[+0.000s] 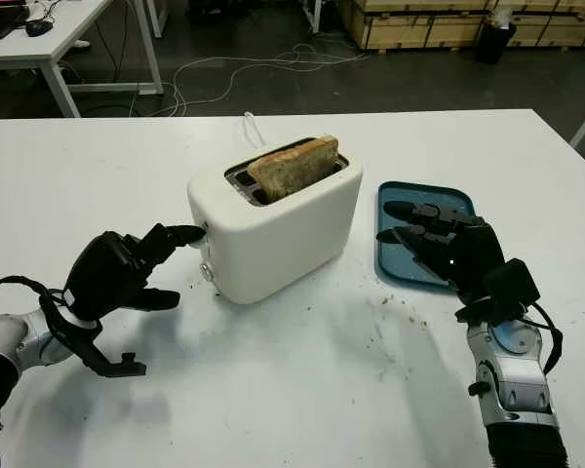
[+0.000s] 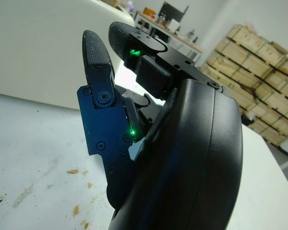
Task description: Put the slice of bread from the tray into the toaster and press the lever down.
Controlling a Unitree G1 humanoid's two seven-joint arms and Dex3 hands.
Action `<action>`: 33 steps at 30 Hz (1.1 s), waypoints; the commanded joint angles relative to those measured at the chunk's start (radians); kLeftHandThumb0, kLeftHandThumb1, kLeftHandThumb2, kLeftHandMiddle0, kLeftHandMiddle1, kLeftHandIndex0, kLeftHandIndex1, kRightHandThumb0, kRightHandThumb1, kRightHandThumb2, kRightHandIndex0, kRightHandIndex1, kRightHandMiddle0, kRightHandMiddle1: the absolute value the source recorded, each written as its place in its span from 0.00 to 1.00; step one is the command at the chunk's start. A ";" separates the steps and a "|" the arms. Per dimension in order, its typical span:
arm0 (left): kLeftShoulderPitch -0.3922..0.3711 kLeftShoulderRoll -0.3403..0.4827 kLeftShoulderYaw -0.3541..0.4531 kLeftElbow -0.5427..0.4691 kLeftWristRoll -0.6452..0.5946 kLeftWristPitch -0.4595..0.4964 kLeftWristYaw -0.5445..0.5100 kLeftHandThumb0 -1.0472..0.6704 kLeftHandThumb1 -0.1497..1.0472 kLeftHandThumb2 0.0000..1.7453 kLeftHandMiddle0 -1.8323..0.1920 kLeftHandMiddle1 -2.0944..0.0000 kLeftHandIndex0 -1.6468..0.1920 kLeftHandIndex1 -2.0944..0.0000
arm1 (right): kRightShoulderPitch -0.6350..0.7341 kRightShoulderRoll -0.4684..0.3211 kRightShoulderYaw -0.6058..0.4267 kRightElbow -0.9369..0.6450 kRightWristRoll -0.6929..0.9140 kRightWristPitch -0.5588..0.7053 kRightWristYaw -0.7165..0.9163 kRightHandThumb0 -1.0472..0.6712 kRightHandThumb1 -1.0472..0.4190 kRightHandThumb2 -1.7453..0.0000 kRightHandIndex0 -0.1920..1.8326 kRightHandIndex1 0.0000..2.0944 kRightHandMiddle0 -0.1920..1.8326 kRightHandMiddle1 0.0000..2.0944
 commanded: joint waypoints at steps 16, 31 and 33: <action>0.026 0.003 0.009 -0.017 -0.137 0.013 -0.338 0.00 0.89 0.56 0.13 0.17 0.90 0.20 | -0.006 -0.002 -0.007 0.010 0.022 -0.019 0.007 0.32 0.09 0.95 0.51 0.33 0.61 0.00; 0.113 -0.225 -0.131 0.336 -0.215 0.112 -0.530 0.00 0.89 0.36 0.19 0.25 0.40 0.34 | -0.007 -0.032 -0.032 -0.009 0.015 -0.009 -0.002 0.33 0.09 0.96 0.50 0.34 0.60 0.00; 0.114 -0.226 -0.144 0.344 -0.212 0.115 -0.509 0.00 0.89 0.36 0.15 0.24 0.35 0.33 | -0.009 -0.035 -0.034 -0.004 0.013 -0.017 -0.001 0.33 0.09 0.96 0.50 0.35 0.61 0.00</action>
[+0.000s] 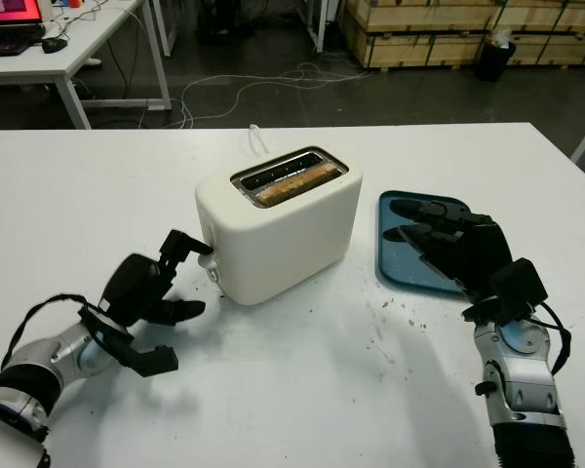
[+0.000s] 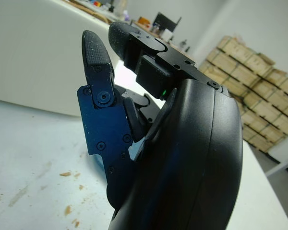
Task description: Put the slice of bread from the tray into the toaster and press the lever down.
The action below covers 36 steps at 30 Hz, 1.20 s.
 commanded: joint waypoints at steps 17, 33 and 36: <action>0.103 -0.044 -0.131 0.130 0.051 0.103 -0.150 0.00 0.89 0.29 0.14 0.35 0.29 0.44 | -0.009 -0.009 -0.002 -0.009 0.009 0.001 -0.005 0.33 0.09 0.96 0.50 0.35 0.61 0.00; -0.072 0.006 -0.053 0.023 0.049 0.043 0.091 0.00 0.89 0.48 0.13 0.17 0.80 0.17 | -0.013 0.006 0.013 -0.016 0.015 0.011 -0.008 0.33 0.09 0.96 0.49 0.35 0.61 0.00; -0.089 0.016 -0.032 -0.039 0.076 0.038 0.172 0.00 0.89 0.50 0.13 0.17 0.88 0.17 | -0.015 0.011 0.013 -0.006 0.022 -0.004 -0.002 0.33 0.09 0.96 0.49 0.35 0.61 0.00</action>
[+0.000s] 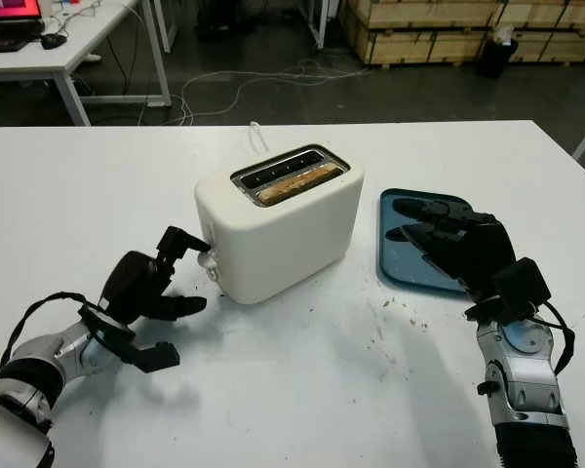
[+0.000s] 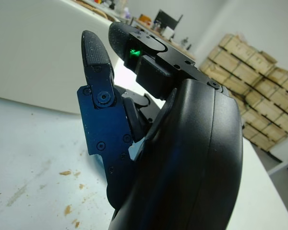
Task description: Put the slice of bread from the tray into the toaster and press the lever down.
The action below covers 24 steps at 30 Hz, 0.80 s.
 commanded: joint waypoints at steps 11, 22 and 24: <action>-0.009 -0.006 0.155 -0.208 -0.017 -0.016 0.033 0.04 0.89 0.49 0.39 0.17 0.90 0.31 | -0.020 0.014 0.014 0.008 0.024 -0.014 0.003 0.32 0.09 0.95 0.50 0.34 0.60 0.00; 0.054 -0.067 0.334 -0.309 -0.219 -0.125 -0.098 0.03 0.89 0.41 0.62 0.17 0.75 0.41 | -0.025 0.032 0.020 0.015 0.010 -0.011 -0.011 0.31 0.09 0.95 0.51 0.33 0.61 0.00; 0.070 -0.082 0.367 -0.316 -0.304 -0.140 -0.177 0.02 0.89 0.39 0.62 0.17 0.69 0.41 | -0.029 0.033 0.021 0.025 0.007 -0.020 -0.013 0.32 0.09 0.94 0.51 0.33 0.60 0.00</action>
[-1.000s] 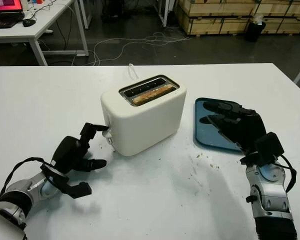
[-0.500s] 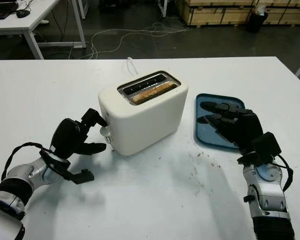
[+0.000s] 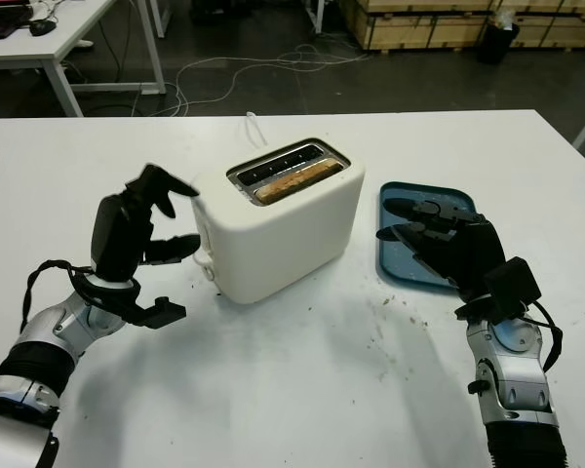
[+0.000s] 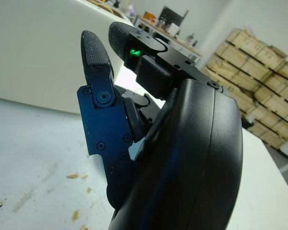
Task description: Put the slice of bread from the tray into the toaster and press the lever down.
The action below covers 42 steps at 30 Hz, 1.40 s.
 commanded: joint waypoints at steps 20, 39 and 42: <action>0.217 -0.064 0.218 -0.402 -0.137 0.809 -0.500 0.00 0.89 0.45 0.18 0.17 0.29 0.17 | -0.186 -0.046 -0.113 0.261 -0.007 -0.103 -0.114 0.34 0.09 0.96 0.53 0.28 0.60 0.00; 0.052 0.102 0.172 -0.284 -0.013 0.859 -0.678 0.00 0.89 0.49 0.13 0.17 0.06 0.17 | -0.268 -0.205 -0.068 0.403 -0.043 -0.095 -0.024 0.33 0.09 0.98 0.58 0.19 0.61 0.00; 0.036 0.083 0.164 -0.251 -0.020 0.828 -0.661 0.00 0.89 0.49 0.13 0.17 0.08 0.17 | -0.265 -0.197 -0.064 0.396 -0.039 -0.093 -0.016 0.33 0.09 0.98 0.59 0.18 0.61 0.01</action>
